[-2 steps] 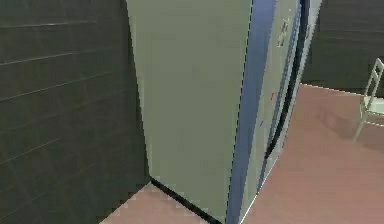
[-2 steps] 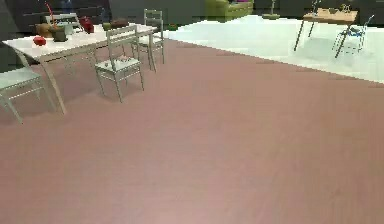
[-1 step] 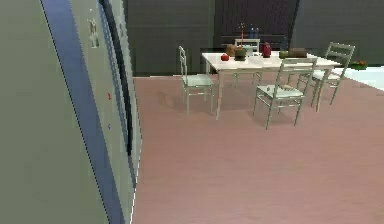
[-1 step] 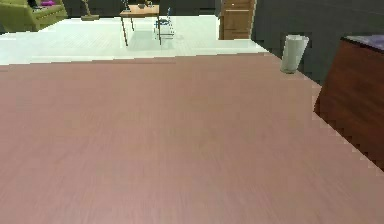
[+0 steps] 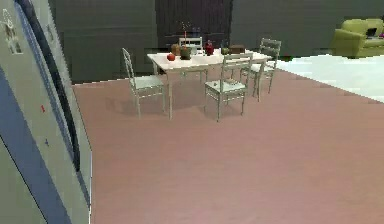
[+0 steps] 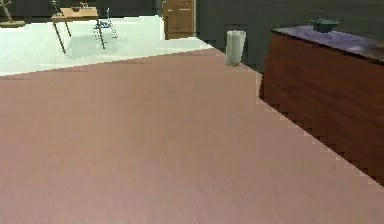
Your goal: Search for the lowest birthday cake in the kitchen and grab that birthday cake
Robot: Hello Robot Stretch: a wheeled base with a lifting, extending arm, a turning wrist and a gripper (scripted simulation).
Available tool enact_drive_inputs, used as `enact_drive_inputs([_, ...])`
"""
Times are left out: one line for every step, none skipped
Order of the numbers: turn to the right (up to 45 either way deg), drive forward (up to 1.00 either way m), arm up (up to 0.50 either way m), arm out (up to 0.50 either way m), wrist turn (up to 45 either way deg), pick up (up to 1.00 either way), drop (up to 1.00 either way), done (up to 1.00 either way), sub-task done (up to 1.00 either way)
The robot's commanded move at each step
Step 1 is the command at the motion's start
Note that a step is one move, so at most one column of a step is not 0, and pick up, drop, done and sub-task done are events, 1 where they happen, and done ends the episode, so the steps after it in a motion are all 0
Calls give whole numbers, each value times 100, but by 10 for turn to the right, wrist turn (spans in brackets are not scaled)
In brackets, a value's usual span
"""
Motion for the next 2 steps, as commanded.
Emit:
enact_drive_inputs([0, 65, 0, 0, 0, 0, 0, 0, 0])
enact_drive_inputs([-180, 0, 0, 0, 0, 0, 0, 0, 0])
